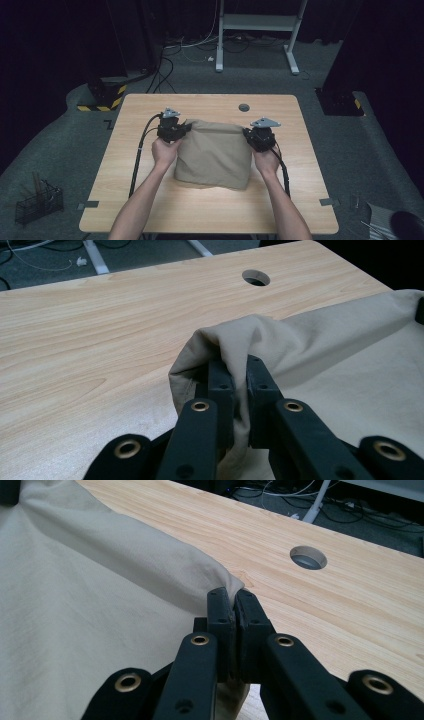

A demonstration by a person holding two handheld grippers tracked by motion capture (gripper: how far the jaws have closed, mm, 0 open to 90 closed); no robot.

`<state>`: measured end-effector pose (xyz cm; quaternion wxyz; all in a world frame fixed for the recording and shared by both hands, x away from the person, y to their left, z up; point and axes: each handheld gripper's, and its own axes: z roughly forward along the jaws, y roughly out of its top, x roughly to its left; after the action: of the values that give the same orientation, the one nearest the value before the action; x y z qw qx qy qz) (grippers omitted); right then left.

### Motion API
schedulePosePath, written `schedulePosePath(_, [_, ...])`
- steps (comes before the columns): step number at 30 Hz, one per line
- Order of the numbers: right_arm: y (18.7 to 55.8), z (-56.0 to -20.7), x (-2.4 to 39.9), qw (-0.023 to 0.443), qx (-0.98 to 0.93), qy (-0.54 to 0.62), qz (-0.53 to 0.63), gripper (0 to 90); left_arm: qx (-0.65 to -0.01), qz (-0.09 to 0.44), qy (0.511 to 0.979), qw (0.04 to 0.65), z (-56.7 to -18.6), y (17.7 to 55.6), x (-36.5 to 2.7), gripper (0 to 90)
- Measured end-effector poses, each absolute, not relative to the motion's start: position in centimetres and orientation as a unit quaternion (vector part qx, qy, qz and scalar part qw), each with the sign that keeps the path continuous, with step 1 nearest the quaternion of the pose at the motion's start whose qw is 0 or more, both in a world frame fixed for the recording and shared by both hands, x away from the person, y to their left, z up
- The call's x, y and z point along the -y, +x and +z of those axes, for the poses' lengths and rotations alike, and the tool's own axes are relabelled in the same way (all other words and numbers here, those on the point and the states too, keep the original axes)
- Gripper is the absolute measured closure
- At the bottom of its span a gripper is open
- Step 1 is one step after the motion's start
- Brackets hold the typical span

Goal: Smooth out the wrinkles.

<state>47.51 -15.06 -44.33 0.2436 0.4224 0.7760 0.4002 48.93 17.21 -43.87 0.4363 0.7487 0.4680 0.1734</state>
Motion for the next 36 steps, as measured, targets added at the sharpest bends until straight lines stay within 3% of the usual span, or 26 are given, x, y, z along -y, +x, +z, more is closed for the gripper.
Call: schedulePosePath(36, [49.8, -48.8, 13.2, 0.240, -0.793, 0.454, 0.326, 86.4, -0.493, 0.178, 0.770, 0.364, -48.5, 51.6, -16.1, 82.9])
